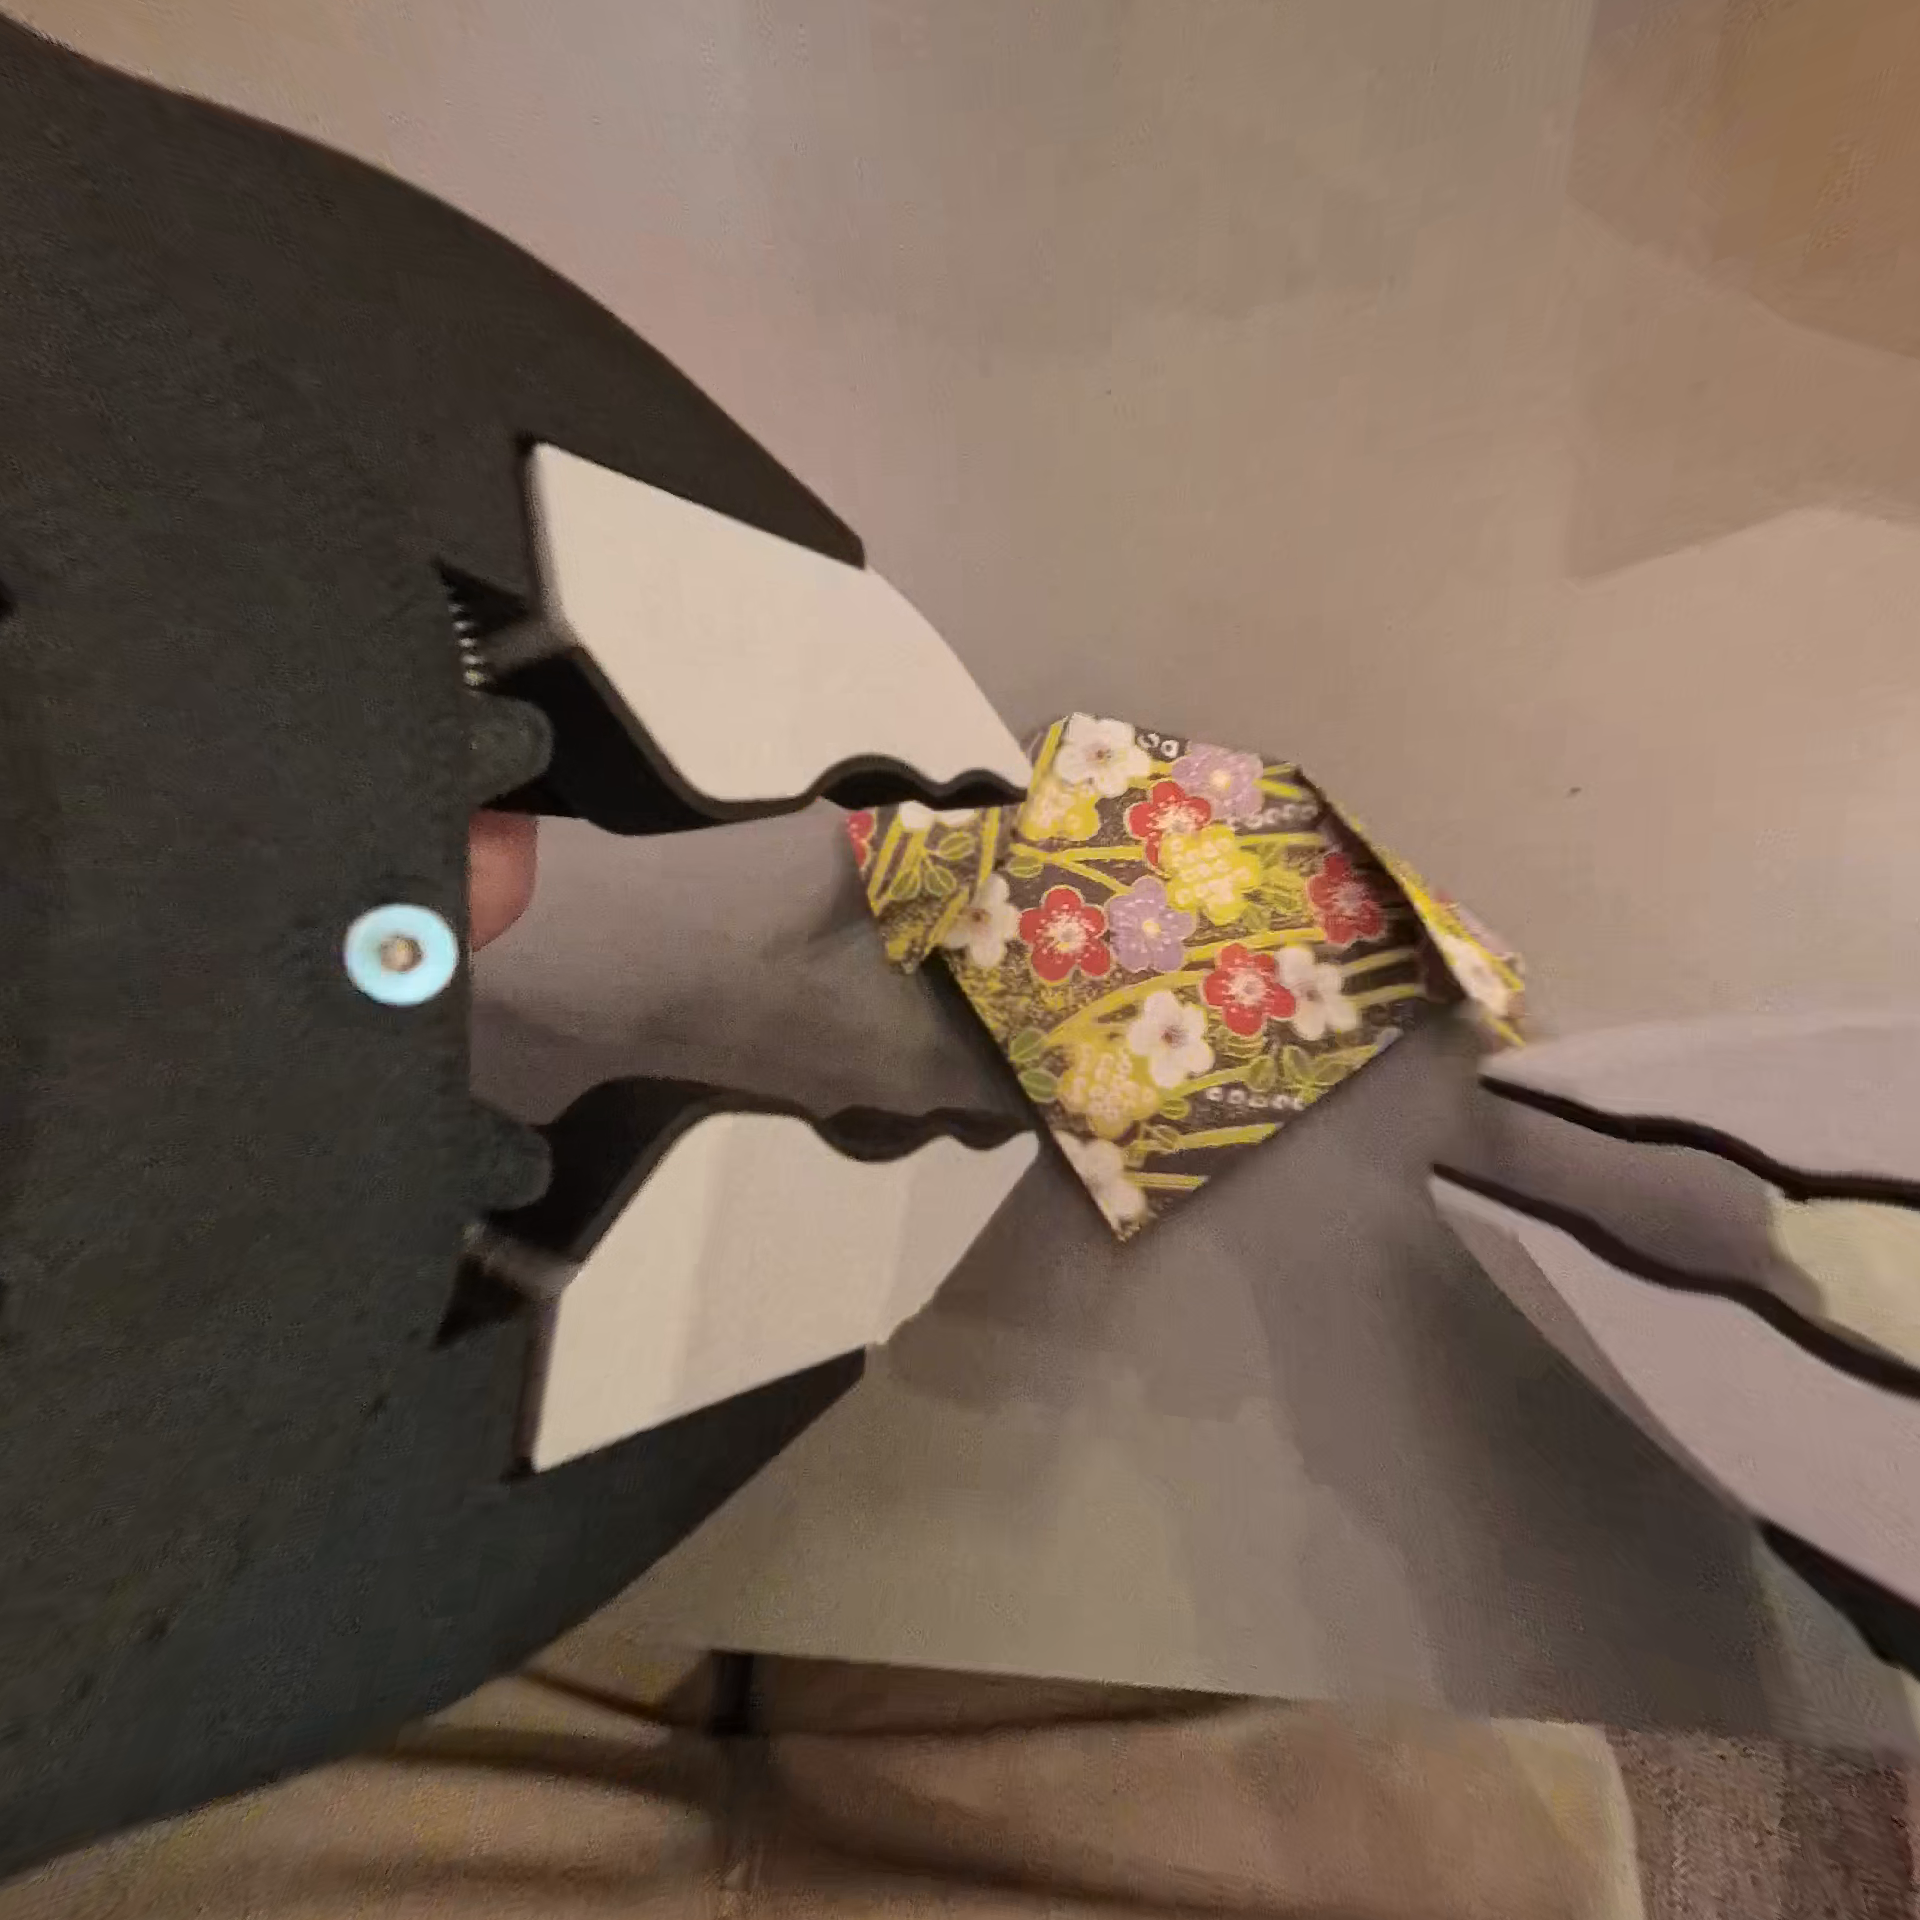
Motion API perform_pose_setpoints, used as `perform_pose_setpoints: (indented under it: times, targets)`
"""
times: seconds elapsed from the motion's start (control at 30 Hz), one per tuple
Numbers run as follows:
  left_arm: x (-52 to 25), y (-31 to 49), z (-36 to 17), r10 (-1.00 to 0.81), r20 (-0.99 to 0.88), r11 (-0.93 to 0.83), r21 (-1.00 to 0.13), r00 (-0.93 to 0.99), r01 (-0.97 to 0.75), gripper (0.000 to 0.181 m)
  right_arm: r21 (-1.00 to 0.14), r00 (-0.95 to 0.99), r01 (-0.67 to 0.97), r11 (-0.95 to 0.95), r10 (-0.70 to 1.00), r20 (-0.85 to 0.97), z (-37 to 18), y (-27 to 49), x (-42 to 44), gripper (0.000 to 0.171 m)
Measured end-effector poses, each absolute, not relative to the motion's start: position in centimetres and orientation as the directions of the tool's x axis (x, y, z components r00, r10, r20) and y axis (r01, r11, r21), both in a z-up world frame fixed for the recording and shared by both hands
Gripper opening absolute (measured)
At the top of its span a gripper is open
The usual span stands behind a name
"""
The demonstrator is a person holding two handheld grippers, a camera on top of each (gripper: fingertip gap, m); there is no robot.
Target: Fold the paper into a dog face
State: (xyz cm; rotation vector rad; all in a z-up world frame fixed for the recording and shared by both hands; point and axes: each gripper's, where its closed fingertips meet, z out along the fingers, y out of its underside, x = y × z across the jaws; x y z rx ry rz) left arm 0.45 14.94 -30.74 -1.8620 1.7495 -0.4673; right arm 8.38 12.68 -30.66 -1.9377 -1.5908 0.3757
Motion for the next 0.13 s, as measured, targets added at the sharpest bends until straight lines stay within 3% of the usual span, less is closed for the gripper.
perform_pose_setpoints:
  times: [0.03,0.13]
  targets:
    - [0.3,14.7,-31.7,-0.993,-0.083,-0.023,-0.575,0.087,-0.817,0.056,-0.598,0.223,0.797,-0.083,0.961,0.163,-30.8,12.2,8.1,0.017]
    - [0.0,13.5,-33.3,-0.998,-0.041,-0.016,-0.537,0.045,-0.843,0.061,-0.615,0.181,0.788,-0.024,0.964,0.193,-31.2,11.1,6.7,0.021]
